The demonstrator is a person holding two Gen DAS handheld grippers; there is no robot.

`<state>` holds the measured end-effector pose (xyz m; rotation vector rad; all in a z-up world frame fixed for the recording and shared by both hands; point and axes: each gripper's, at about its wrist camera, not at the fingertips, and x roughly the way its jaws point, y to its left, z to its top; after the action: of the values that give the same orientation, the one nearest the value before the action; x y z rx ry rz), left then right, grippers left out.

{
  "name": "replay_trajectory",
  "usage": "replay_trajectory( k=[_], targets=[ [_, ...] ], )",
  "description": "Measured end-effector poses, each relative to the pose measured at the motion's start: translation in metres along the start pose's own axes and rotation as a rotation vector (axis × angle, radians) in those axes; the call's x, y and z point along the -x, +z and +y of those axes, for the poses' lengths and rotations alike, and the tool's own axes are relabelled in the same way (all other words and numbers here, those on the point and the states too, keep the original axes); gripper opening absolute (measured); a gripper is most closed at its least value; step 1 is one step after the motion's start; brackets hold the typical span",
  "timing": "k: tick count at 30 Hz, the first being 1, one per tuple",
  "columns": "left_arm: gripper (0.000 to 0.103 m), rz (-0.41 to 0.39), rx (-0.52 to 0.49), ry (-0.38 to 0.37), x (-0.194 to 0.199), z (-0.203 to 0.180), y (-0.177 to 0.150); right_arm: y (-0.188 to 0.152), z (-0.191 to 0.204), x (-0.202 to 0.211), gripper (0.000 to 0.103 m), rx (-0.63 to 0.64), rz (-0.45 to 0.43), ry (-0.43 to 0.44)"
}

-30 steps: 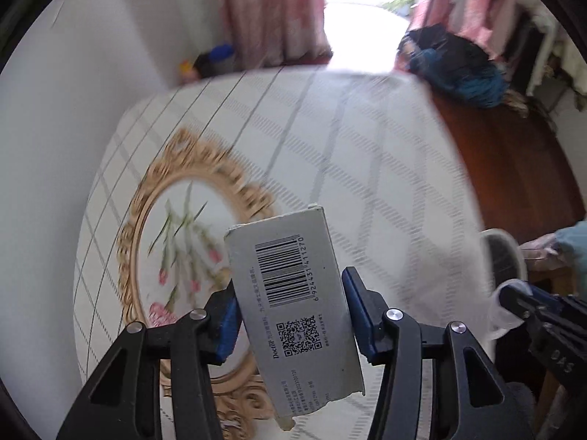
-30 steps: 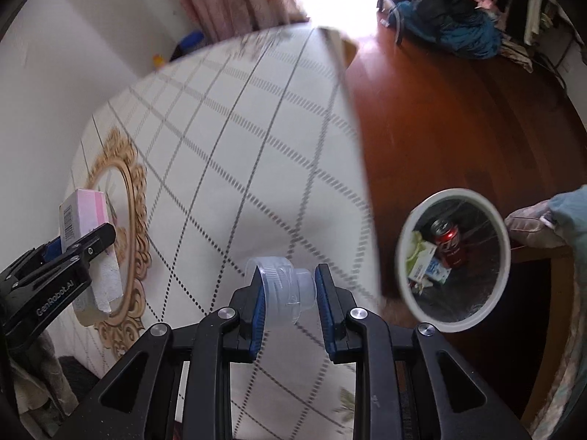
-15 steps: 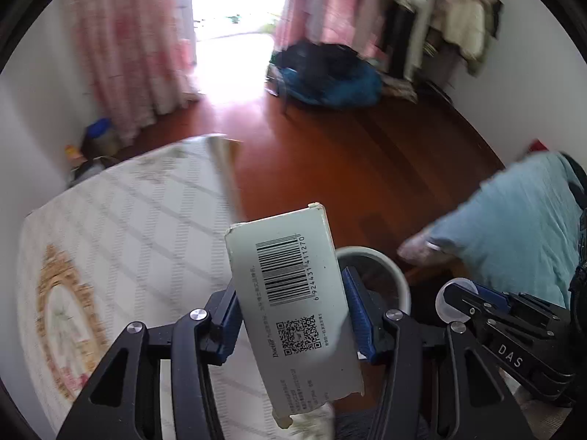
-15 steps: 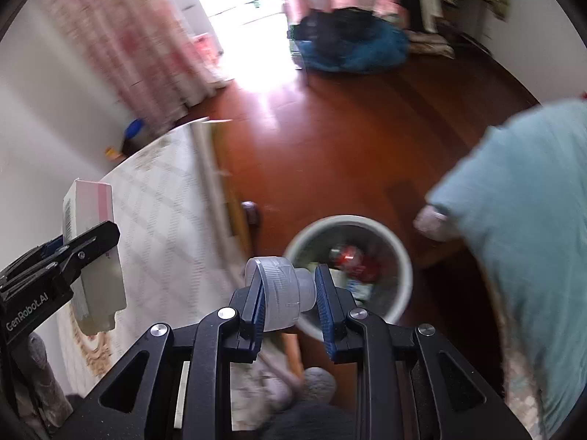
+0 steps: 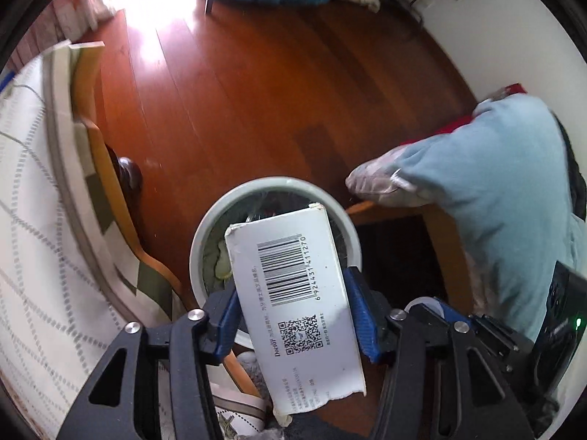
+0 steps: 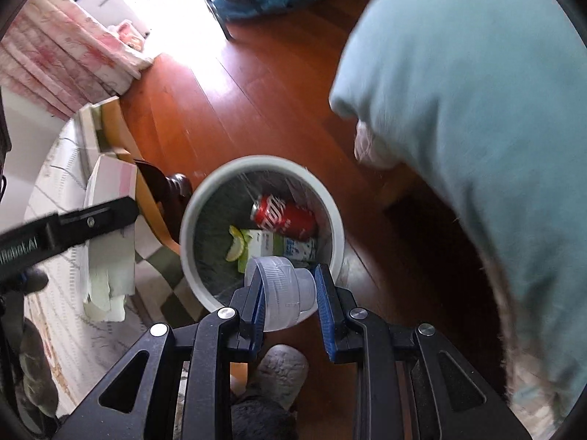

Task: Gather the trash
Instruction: 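Open both grippers to drop the box and bottle into the bin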

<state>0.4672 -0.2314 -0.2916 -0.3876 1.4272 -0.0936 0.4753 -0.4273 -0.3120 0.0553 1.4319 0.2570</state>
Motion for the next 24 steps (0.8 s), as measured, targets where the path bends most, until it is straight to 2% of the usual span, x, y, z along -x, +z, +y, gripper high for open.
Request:
replay_trajectory(
  k=[1,3,6,7,8,9,10,11,13,15,20,24],
  targets=[
    [0.079,0.011,0.009,0.004,-0.004,0.002,0.003,0.000,0.002,-0.010,0.027,-0.004,0.014,0.007],
    [0.099,0.018,0.045,-0.005,-0.009,0.012,0.006,-0.001,0.001,-0.022,0.027,-0.008,0.026,0.007],
    [0.099,0.016,0.089,0.031,-0.009,0.025,0.004,0.003,0.003,-0.037,0.027,-0.017,0.034,0.028],
    [0.099,0.010,0.091,0.051,-0.009,0.031,-0.001,0.004,0.003,-0.040,0.032,-0.015,0.037,0.035],
    [0.099,0.001,0.092,0.076,-0.006,0.033,-0.006,0.005,0.004,-0.042,0.040,-0.016,0.038,0.038],
    [0.099,-0.015,0.093,0.106,-0.002,0.036,-0.011,0.006,0.006,-0.043,0.062,-0.015,0.038,0.040],
    [0.099,-0.031,0.093,0.137,0.004,0.038,-0.017,0.005,0.005,-0.044,0.079,-0.017,0.036,0.040],
    [0.099,-0.046,0.093,0.170,0.011,0.039,-0.024,0.004,0.006,-0.042,0.083,-0.019,0.027,0.047],
    [0.099,-0.077,0.092,0.206,0.022,0.043,-0.034,0.002,0.011,-0.035,0.097,-0.011,0.022,0.034],
    [0.099,-0.110,0.091,0.244,0.037,0.048,-0.047,-0.003,0.017,-0.024,0.101,0.005,0.009,0.017],
    [0.099,-0.187,0.090,0.303,0.079,0.045,-0.078,-0.021,0.036,0.019,0.101,0.075,-0.029,-0.047],
    [0.099,-0.257,0.074,0.316,0.119,0.037,-0.107,-0.039,0.044,0.063,0.101,0.094,-0.072,-0.039]
  ],
)
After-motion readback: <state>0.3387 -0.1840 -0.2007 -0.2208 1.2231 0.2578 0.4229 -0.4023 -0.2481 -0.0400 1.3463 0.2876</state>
